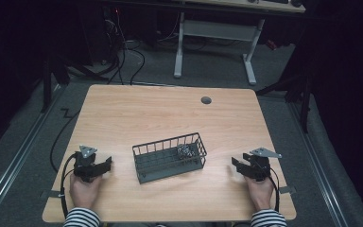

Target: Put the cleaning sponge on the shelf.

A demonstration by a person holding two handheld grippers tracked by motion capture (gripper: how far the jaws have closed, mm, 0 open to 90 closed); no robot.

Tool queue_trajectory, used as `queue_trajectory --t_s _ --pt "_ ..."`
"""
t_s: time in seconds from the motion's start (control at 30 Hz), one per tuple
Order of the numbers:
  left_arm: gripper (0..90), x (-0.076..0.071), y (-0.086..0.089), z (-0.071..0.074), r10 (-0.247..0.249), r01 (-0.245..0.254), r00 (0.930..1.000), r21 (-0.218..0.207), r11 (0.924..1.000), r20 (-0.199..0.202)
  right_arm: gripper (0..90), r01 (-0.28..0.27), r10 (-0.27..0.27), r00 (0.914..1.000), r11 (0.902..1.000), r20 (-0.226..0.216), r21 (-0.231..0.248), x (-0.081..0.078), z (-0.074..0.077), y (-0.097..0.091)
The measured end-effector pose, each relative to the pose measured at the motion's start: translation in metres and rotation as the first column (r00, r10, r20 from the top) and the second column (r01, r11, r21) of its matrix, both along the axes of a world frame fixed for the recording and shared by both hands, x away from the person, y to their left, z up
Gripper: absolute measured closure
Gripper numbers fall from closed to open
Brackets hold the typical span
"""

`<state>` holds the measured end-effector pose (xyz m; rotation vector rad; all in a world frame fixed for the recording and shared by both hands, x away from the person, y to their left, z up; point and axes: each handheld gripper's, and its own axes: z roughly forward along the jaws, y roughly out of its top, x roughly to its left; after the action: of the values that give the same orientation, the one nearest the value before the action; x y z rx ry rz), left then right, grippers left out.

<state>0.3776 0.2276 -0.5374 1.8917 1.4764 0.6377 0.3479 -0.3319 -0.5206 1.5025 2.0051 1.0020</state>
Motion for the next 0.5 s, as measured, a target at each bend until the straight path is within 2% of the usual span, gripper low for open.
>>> queue_trajectory --t_s 0.4,0.43,0.5 --pt "26.5 0.0 -0.0001 0.0 0.001 -0.001 1.0 0.0 1.0 0.0 39.9 -0.008 0.007 0.9996 0.9977 -0.028 -0.067 0.0058 -0.0095 0.0079" --pt "26.5 -0.0001 -0.0001 0.0 0.001 -0.001 1.0 0.0 1.0 0.0 39.7 -0.011 0.009 0.9996 0.9961 -0.026 -0.088 0.0058 -0.0095 0.0098" --pt "26.5 -0.0001 -0.0001 0.0 0.001 -0.001 1.0 0.0 1.0 0.0 39.6 -0.014 0.012 0.9997 0.9951 -0.023 -0.098 0.0059 -0.0097 0.0102"
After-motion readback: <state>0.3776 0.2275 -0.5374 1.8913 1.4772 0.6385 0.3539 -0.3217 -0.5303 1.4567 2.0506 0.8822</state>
